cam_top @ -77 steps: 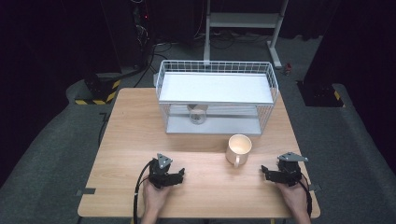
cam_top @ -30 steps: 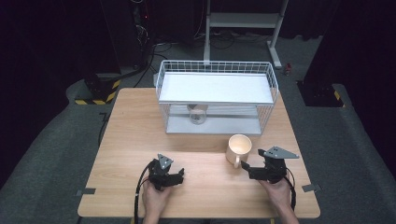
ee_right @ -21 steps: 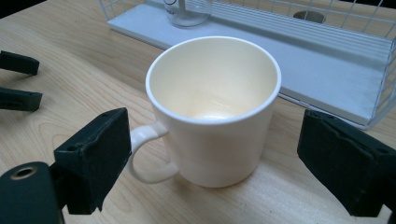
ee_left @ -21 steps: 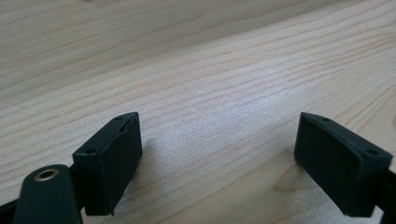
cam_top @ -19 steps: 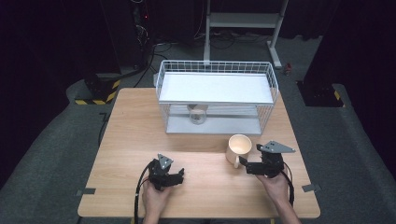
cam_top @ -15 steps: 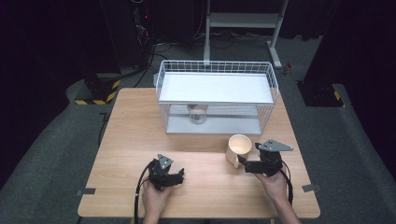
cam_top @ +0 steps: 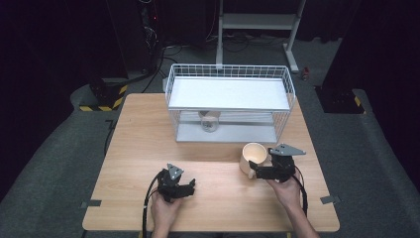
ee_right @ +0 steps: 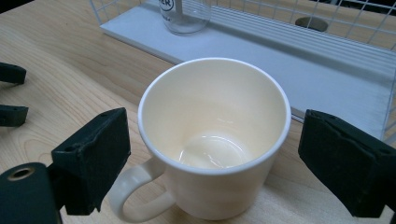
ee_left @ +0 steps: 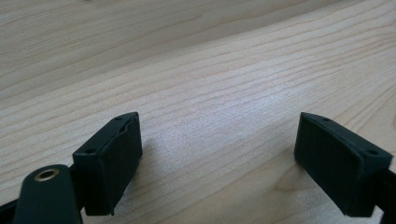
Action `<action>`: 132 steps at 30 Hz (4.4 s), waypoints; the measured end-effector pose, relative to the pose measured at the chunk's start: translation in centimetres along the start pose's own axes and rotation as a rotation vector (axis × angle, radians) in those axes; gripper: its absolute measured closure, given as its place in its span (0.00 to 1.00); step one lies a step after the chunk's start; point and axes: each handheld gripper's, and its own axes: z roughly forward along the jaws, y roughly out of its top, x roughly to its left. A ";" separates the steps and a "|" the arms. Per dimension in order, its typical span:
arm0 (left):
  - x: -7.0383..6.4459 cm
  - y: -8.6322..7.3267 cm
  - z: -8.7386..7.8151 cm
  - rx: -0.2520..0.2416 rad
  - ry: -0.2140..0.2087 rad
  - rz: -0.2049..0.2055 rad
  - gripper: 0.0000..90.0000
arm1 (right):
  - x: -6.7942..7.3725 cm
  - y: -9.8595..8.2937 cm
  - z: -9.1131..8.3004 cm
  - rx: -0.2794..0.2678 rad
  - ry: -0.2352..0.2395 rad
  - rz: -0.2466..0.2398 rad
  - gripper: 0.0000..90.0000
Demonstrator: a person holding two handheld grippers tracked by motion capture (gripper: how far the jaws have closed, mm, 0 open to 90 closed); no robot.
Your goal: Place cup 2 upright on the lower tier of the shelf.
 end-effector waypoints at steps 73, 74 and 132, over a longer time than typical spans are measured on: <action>0.0 0.0 0.0 -0.005 -0.006 0.003 0.18 | 0.2 1.1 3.2 0.084 -0.005 -0.053 0.11; 0.0 0.0 0.0 -0.005 -0.006 0.003 0.18 | 0.2 1.3 3.3 0.087 0.000 -0.054 0.11; 0.0 0.0 0.0 -0.006 -0.007 0.002 0.19 | -2.5 6.9 4.9 0.051 -0.031 -0.005 0.11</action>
